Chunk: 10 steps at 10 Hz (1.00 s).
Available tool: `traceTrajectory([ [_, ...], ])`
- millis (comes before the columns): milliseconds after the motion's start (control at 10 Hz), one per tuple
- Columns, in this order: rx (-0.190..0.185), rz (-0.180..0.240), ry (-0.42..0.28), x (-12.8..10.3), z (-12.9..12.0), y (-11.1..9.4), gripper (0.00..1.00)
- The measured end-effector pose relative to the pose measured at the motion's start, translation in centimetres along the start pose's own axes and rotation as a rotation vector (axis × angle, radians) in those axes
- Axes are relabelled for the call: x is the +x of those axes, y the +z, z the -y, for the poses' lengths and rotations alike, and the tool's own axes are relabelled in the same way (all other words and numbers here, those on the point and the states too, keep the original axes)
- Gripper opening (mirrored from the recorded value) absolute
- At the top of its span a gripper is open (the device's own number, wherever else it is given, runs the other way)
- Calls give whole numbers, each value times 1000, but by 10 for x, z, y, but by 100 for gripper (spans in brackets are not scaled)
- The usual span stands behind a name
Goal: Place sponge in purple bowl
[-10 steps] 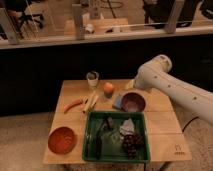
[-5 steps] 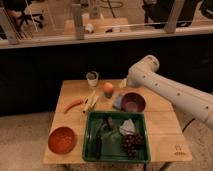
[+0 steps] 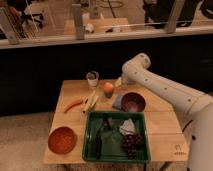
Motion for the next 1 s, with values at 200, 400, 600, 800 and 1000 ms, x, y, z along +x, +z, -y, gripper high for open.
traceTrajectory([
  [200,-6,0,8,-1,-6,0,80],
  [400,1,-7,-44,1,0,1,80],
  [600,16,-5,-180,1,-1,17,80],
  [800,15,13,-238,-1,3,31,80],
  [1000,9,37,-312,-3,13,41,80],
])
